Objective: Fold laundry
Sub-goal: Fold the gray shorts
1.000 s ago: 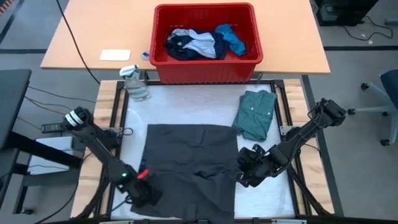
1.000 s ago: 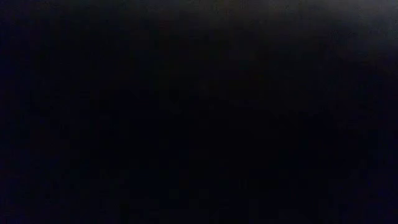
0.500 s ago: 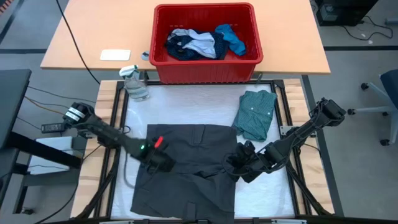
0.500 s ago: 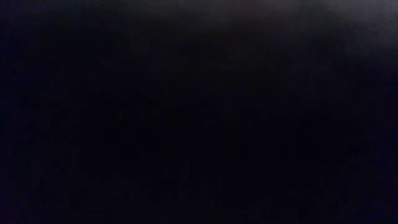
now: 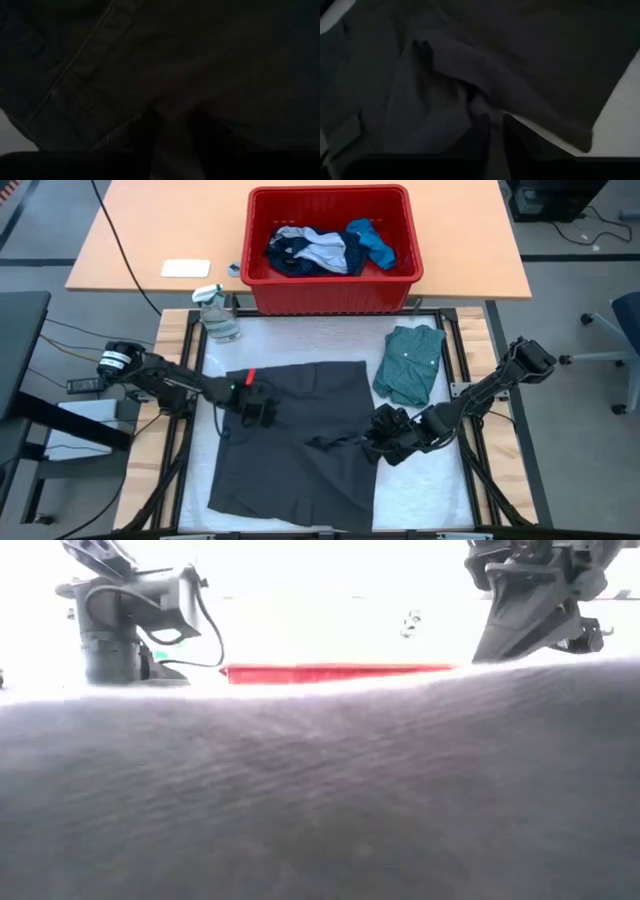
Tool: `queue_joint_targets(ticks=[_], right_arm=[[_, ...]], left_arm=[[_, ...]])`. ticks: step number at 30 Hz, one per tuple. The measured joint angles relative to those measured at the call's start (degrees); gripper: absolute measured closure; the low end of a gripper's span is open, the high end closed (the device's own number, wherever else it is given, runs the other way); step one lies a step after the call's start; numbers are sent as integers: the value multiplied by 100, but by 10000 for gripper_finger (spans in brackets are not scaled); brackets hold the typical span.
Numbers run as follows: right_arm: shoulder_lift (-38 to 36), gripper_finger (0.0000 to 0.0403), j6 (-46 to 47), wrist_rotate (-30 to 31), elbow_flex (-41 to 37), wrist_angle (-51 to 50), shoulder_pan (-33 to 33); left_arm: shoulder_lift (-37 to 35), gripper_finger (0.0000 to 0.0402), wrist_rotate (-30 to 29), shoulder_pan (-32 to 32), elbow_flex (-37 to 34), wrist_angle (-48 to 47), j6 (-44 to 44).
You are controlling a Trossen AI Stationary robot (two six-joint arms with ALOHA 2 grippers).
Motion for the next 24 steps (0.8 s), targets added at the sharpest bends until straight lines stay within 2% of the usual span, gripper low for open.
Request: queue_joint_targets(ticks=[5, 9, 13, 16, 18, 21, 24], right_arm=[[0, 346, -562, -221, 0, 661, 358], [22, 333, -1023, -312, 1, 1507, 904], [343, 301, -1613, -794, 71, 2455, 1261], [810, 267, -2168, -1195, 334, 2736, 1423], [1175, 243, -2598, -1347, 612, 2750, 1547], [1738, 214, -3194, -1346, 1097, 2671, 1701], [2262, 200, -3364, -1250, 1563, 2053, 1779]], left_arm=[[-450, 271, 231, -71, 394, -383, 348], [-994, 271, 164, -580, 959, -367, 1068], [-1181, 271, -183, -1540, 1374, 15, 1652], [-1116, 271, -277, -2497, 1472, 412, 1769], [-946, 271, -333, -3171, 1512, 891, 1783], [-634, 271, -744, -4200, 1512, 1331, 1846], [-213, 266, -875, -4908, 1522, 1633, 2062]])
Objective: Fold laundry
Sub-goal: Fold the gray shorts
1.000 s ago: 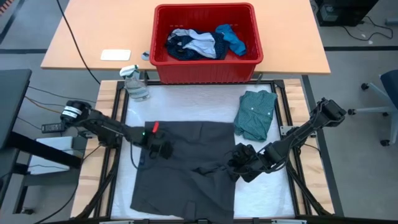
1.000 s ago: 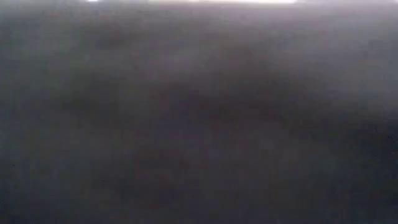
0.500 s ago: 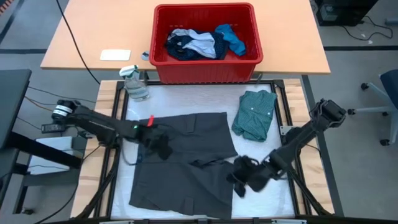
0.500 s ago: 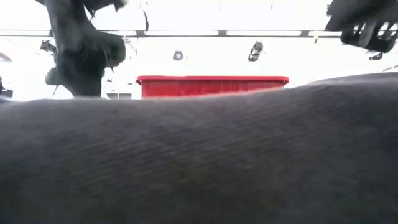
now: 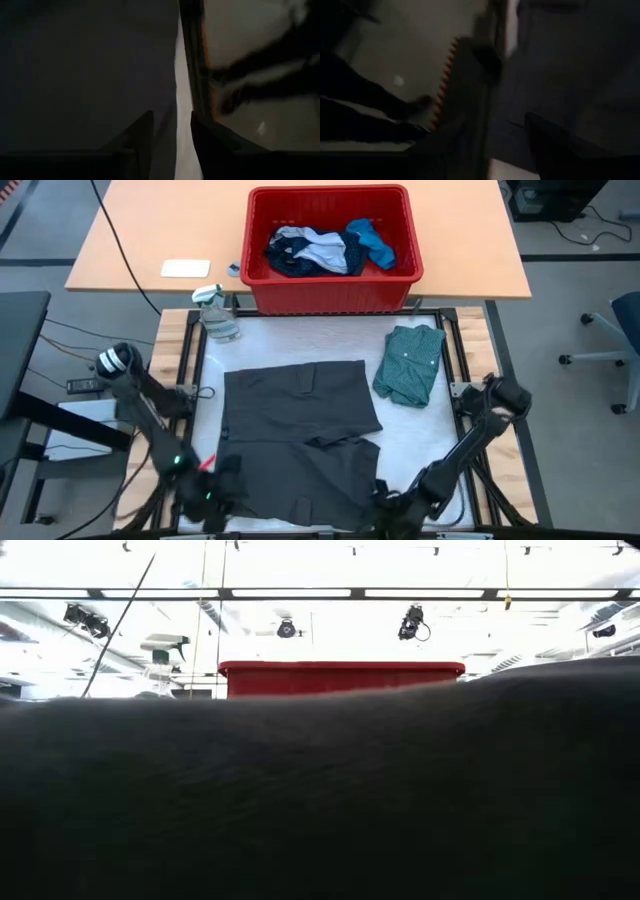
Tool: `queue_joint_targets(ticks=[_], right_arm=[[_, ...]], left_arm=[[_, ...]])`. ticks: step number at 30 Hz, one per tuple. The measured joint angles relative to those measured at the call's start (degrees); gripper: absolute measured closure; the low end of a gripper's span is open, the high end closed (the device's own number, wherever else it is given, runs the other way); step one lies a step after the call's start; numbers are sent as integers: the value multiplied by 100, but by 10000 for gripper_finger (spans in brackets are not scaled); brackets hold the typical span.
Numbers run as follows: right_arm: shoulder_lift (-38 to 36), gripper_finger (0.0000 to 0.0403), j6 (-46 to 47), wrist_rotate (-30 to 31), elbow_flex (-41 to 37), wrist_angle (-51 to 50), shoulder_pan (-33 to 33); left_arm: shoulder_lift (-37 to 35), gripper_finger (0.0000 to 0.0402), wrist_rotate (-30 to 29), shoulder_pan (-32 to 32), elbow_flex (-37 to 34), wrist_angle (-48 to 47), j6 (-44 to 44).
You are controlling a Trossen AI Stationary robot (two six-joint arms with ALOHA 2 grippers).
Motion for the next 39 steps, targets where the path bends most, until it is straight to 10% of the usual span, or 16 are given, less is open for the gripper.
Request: queue_joint_targets(ticks=[19, 27, 33, 39], right_arm=[[1344, 266, 1517, 285, 1101, -1478, -3], [1195, 388, 1865, -913, 1085, -1487, -121], [191, 395, 1685, -1696, 1079, -1348, -154], [-1113, 396, 981, -1016, 1082, -2344, -436]], left_arm=[[2058, 235, 501, -877, 85, 300, -525], [1536, 384, 507, -568, 7, 286, -730], [696, 398, 698, -373, 414, 288, -87], [58, 400, 233, -8, 1397, -1543, 110]])
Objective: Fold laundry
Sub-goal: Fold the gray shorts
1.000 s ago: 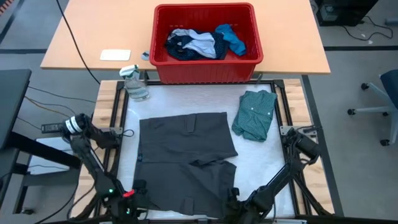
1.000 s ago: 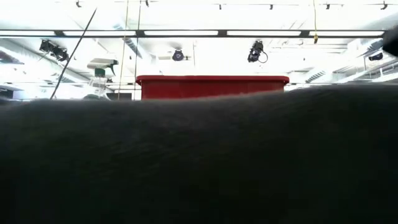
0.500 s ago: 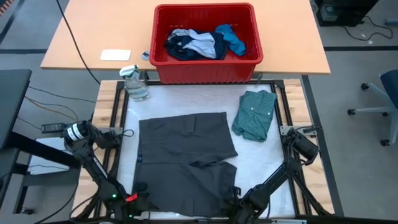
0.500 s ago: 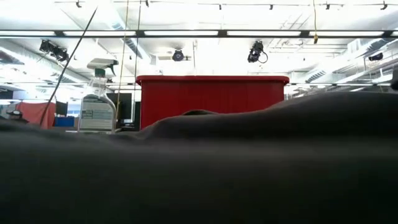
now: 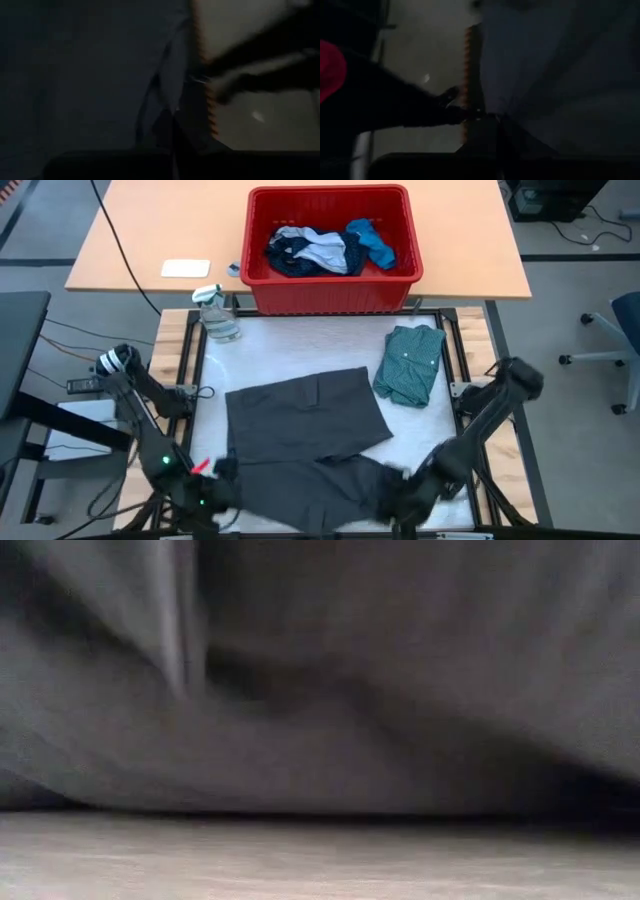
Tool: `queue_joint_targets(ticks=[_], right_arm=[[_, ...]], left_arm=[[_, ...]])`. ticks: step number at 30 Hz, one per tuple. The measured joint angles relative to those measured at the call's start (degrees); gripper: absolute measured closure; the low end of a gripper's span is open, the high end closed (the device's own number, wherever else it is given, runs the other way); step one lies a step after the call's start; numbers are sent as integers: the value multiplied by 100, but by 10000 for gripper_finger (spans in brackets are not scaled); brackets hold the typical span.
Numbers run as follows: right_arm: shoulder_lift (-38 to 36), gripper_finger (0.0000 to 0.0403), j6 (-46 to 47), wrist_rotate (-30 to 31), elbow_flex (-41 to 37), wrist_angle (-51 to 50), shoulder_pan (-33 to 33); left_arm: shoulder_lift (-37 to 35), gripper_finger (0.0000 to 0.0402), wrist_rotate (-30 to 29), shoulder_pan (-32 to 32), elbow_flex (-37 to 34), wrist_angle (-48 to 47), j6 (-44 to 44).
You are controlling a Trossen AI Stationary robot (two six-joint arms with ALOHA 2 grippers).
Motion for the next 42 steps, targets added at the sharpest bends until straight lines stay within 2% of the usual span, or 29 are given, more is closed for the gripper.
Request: queue_joint_targets(ticks=[5, 7, 10, 14, 17, 21, 23, 27, 30, 34, 37, 39, 42], right_arm=[[-905, 396, -771, 906, 2, -1819, -809], [-1186, 396, -1175, 1113, 2, -2360, -1329], [-1414, 396, -2129, 1160, -19, -2711, -2384], [-1495, 396, -3501, 640, -204, -2409, -4068], [-1398, 396, -4158, -119, -593, -1880, -5317], [-981, 396, -4425, -1088, -1354, -975, -6553], [-723, 391, -4387, -1280, -1686, -530, -6944], [-258, 346, -4249, -1107, -2037, 18, -7381], [-131, 304, -4126, -831, -2070, 273, -7530], [-271, 258, -4124, -663, -1992, 434, -7548], [-540, 239, -4020, -685, -1881, 642, -7502], [-684, 237, -4011, -1092, -1867, 824, -7432], [-760, 241, -4032, -2438, -1856, 1146, -7279]], left_arm=[[-325, 400, -931, 632, 869, -2495, -734], [-461, 400, -1014, 973, 1036, -3206, -949], [-681, 401, -1014, 1570, 1041, -3723, -943], [-867, 401, -1006, 2552, 881, -4124, -639], [-921, 401, -1011, 3438, 533, -4165, -292], [-913, 398, -1015, 4642, -318, -3552, 321], [-913, 387, -1013, 5185, -833, -2863, 737], [-908, 347, -1013, 6136, -1747, -1668, 1156], [-886, 313, -968, 6729, -2143, -1141, 1060], [-901, 276, -287, 7176, -2106, -1229, 909], [-1026, 258, 461, 7195, -1811, -1348, 925], [-1122, 254, 868, 7012, -1591, -1177, 956], [-1227, 258, 1251, 6492, -1484, -569, 1076]])
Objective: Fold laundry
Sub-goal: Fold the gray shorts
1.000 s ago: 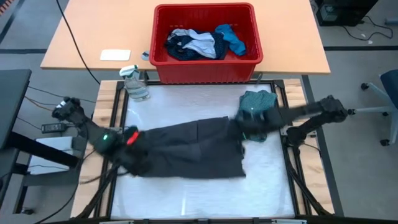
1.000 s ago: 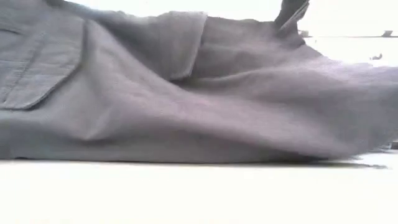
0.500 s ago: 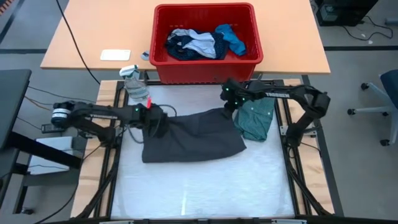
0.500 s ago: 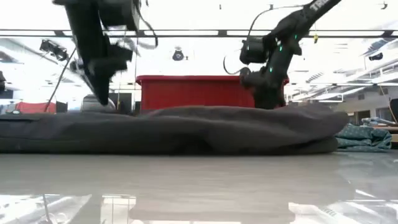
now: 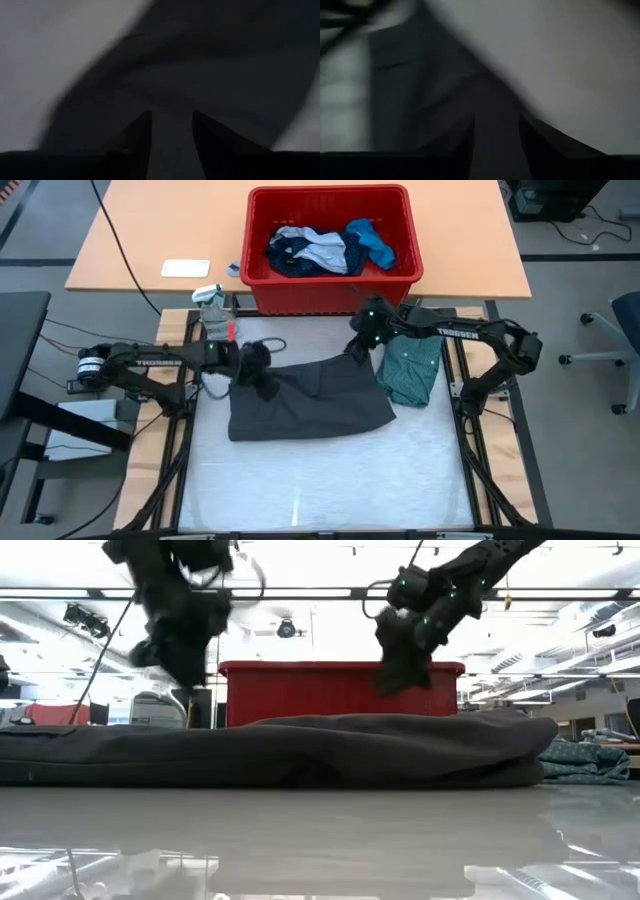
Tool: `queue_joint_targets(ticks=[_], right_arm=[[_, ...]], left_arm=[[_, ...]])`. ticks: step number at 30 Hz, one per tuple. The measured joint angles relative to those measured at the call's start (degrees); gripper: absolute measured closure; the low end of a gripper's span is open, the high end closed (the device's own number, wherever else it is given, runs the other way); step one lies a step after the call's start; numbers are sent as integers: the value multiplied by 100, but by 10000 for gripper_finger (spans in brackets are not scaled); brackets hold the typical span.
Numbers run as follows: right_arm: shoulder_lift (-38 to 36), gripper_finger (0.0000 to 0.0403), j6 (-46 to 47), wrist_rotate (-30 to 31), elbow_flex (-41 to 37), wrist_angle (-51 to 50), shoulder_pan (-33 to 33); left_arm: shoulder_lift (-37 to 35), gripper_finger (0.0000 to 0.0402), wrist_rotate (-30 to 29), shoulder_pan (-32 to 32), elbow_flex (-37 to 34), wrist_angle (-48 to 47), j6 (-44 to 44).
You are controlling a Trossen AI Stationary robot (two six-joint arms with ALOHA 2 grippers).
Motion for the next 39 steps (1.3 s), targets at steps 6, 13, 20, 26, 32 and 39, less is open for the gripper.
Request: queue_joint_targets(ticks=[6, 13, 20, 26, 32, 39], right_arm=[[540, 266, -105, -765, -94, 140, 589], [1392, 295, 1040, 1520, -395, -160, 995], [1339, 324, 2826, 1034, -495, -342, 1911], [944, 331, 4745, -58, -520, 414, 3337], [572, 332, 5064, -654, -434, 1857, 4051], [428, 332, 2919, 261, -108, 1934, 2958]], left_arm=[[223, 281, 40, -1036, -698, 1194, -146], [417, 288, 613, -1941, -1723, 1350, -1325], [316, 288, 894, -2974, -1921, 1245, -1745], [275, 288, 525, -3338, -1926, 751, -762], [153, 288, 152, -3172, -1549, -106, -817], [-73, 288, -729, -3380, -247, -273, -2881]])
